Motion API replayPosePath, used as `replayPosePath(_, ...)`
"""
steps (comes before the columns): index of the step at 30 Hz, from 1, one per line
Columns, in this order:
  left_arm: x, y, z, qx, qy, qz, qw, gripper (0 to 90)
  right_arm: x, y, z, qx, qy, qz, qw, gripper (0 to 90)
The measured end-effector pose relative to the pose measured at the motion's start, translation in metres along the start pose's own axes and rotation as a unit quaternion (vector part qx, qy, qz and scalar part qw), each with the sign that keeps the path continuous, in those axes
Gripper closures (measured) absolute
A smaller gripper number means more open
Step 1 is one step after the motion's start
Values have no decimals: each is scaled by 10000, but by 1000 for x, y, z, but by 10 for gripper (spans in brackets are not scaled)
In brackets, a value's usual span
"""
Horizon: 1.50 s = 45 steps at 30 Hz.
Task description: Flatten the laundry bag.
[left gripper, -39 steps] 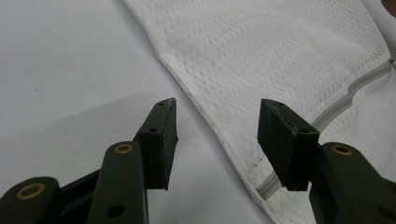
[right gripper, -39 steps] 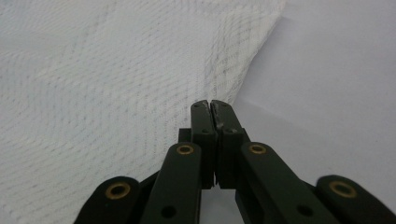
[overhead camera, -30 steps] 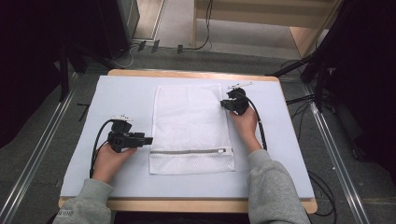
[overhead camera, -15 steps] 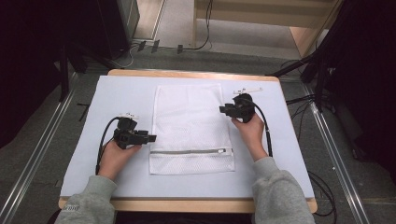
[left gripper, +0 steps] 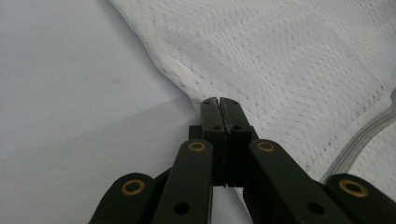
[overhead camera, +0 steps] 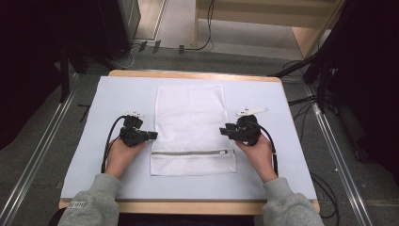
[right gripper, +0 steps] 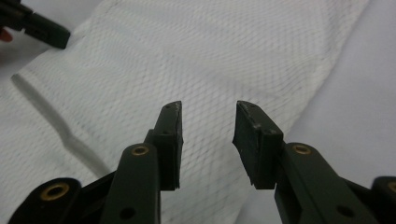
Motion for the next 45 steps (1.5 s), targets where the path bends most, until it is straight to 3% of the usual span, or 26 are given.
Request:
replayPosePath(4,2,-4,7,128,5,-11,9999,900,-9,-2,10,172,-27,49,9998,620)
replayPosePath(7,2,-6,12,111,-102,-21,9999,900,-14,-5,15,235,-54,123,9996,613)
replayPosePath(14,3,-15,22,243,-128,-58,9996,900,-24,-9,18,303,-34,199,9993,593)
replayPosePath(16,2,-17,27,29,-255,-26,9997,882,-25,-10,18,316,-44,174,9993,593)
replayPosePath(18,0,-18,31,-151,-271,-79,9995,728,-26,-11,19,359,-46,189,9992,593)
replayPosePath(22,1,-25,26,-213,-182,-197,9994,587,-28,-12,22,351,-149,204,9991,597)
replayPosePath(26,1,-29,17,-224,13,-223,9995,525,-28,-10,22,329,-179,229,9990,623)
replayPosePath(31,2,-30,6,-220,260,-227,9992,487,-30,-6,24,314,-193,342,9987,662)
replayPosePath(40,6,-24,-4,-283,428,-198,9985,464,-30,-5,22,374,-17,398,9985,844)
replayPosePath(45,9,-20,-9,-325,498,-213,9980,453,-28,-1,25,403,-50,416,9983,900)
Point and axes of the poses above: each handheld gripper's, and its own axes: y roughly forward along the jaws, x roughly out of its top, z roughly to its left, the point moved 2 cm from there along y, roughly forward along the jaws, and after that the axes turned 4 degrees about -y, right-handed, at the moved point
